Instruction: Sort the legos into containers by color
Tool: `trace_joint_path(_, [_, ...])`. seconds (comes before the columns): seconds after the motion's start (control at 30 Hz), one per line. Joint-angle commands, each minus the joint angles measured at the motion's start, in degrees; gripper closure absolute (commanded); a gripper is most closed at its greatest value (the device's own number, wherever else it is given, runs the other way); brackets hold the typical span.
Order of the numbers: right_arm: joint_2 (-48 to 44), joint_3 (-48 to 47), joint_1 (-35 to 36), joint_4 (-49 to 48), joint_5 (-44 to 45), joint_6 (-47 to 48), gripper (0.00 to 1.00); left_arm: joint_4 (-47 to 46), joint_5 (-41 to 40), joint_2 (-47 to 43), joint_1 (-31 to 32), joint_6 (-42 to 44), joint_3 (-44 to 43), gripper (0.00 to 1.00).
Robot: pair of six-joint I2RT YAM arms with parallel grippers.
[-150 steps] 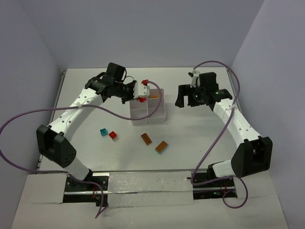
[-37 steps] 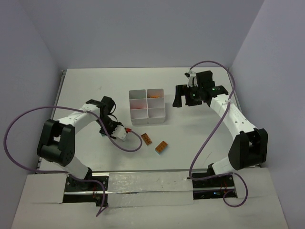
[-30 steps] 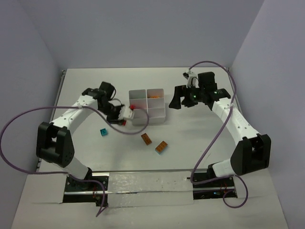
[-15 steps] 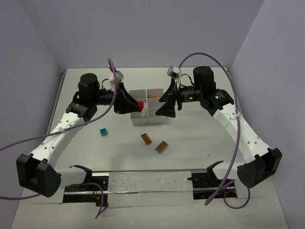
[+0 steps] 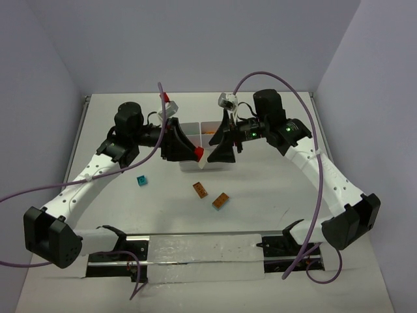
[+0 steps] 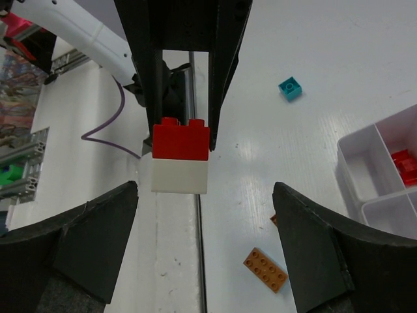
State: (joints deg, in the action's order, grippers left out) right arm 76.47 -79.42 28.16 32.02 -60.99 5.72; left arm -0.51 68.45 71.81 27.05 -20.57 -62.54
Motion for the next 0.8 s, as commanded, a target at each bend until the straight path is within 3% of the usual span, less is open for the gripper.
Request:
trace_joint_path(0.0, [-0.53, -1.05, 0.46, -2.57, -4.28, -2.92, 0.14, -0.9, 0.61, -0.51, 0.45, 0.47, -1.2, 1.0])
trace_joint_path(0.2, [0.17, 0.92, 1.15, -5.21, -8.98, -7.39, 0.21, 0.33, 0.62, 0.35, 0.72, 2.55, -1.97, 1.0])
trace_joint_path(0.3, [0.44, 0.85, 2.17, -4.79, -8.4, -7.02, 0.22, 0.33, 0.38, 0.54, 0.99, 2.45, -2.24, 1.0])
trace_joint_path(0.43, [0.78, 0.69, 2.34, -4.55, -7.31, -6.44, 0.29, 0.33, 0.37, 0.87, 1.16, 2.11, -2.41, 1.0])
trace_joint_path(0.77, [1.05, 0.63, 2.8, -3.06, -5.36, -3.97, 0.67, 0.33, 0.0, 0.83, 1.27, 1.1, -2.67, 1.0])
